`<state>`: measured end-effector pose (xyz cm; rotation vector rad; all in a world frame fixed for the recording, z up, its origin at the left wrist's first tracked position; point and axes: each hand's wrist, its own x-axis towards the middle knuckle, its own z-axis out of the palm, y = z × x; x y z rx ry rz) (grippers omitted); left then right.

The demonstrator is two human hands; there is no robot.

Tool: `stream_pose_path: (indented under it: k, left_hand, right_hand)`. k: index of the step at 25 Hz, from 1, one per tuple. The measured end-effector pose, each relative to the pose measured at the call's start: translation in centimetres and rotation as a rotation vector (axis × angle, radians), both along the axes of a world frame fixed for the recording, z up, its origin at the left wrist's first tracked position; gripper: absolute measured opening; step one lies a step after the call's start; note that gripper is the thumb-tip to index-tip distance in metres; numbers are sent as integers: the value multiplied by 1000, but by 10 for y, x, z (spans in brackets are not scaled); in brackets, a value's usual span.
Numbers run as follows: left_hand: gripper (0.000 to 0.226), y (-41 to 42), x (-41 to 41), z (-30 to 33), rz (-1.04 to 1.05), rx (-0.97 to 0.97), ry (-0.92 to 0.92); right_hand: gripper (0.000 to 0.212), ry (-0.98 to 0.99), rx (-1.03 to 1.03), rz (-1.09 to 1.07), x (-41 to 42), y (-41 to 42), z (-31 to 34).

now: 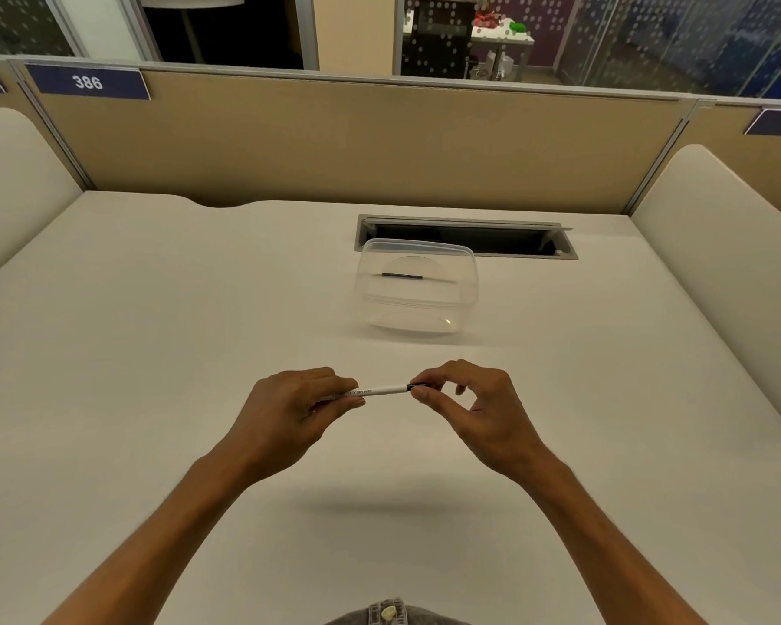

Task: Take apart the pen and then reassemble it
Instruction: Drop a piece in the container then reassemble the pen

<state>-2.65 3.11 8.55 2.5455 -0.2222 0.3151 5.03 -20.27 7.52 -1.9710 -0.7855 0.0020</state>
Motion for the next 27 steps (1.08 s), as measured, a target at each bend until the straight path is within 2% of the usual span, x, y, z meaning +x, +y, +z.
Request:
stream_pose_path:
  k: [2,6,12,17,23,26,27]
  left_hand:
    - [17,0,0,2,-1,20,-8]
    - [17,1,-3,4,-15,33,-2]
    - [22,4,-4,6,-15,-45,66]
    - [28,-1,-1,11,-63,-82,135]
    - [23,-2,0,20,-61,-104,55]
    - [22,-2,0,25,-77,-42,-2]
    - [24,-3,0,26,-88,-7,-27]
  right_hand:
    - [6,11,-16,1,1,2,1]
    - [23,6,-85,16,-1,7,-2]
    - [11,-134,-118,60,-5,5,3]
    - [15,-301,-159,33,-6,4,8]
    - [23,-357,-176,25,-10,3,13]
    - [26,-374,-207,20,-11,4,13]
    - [25,-315,-191,28,-13,5,12]
